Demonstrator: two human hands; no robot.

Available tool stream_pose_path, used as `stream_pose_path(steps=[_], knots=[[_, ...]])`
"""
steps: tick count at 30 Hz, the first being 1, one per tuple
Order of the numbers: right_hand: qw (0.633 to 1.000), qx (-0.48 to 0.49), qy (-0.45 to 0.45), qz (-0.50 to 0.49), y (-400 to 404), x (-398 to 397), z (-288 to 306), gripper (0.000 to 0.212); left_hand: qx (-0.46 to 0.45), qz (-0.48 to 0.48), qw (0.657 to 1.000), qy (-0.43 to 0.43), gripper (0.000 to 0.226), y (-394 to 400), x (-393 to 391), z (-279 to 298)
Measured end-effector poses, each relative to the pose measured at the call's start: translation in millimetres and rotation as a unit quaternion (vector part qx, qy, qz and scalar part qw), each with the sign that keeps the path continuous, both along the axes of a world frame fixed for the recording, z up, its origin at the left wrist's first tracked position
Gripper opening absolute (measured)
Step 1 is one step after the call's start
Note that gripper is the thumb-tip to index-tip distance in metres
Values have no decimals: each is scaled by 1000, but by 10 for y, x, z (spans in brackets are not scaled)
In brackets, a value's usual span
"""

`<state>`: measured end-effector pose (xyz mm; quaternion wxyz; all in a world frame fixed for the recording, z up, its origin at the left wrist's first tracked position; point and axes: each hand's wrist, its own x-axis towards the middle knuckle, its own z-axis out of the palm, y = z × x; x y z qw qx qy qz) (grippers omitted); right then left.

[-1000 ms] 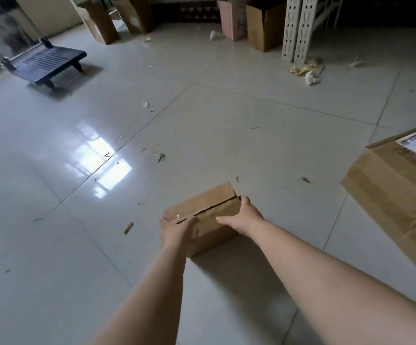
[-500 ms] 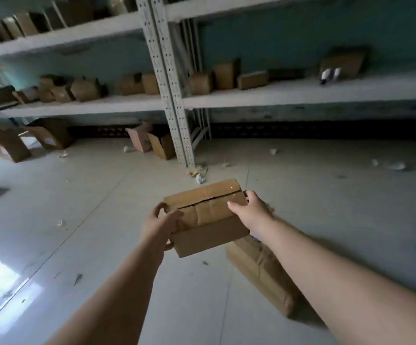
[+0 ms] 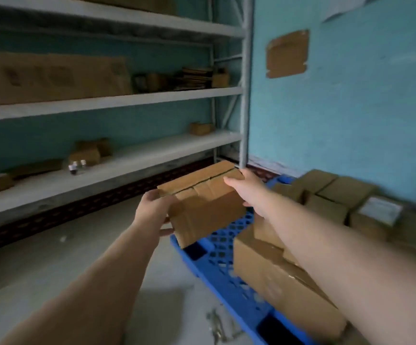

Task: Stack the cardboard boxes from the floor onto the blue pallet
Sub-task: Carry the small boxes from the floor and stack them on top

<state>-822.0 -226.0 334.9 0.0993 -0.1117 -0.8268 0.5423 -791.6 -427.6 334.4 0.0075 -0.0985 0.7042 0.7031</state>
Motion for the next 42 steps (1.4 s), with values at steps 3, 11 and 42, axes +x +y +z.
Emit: stream_pose_path(steps=[3, 11, 42], knots=[[997, 12, -21, -69, 749, 362, -32, 65, 15, -63, 997, -47, 50, 737, 128, -79], [980, 7, -81, -180, 2008, 1328, -243, 69, 43, -198, 972, -118, 46, 2023, 699, -388], [943, -19, -60, -327, 2617, 823, -1617, 90, 126, -376, 899, -183, 69, 2915, 648, -1385]])
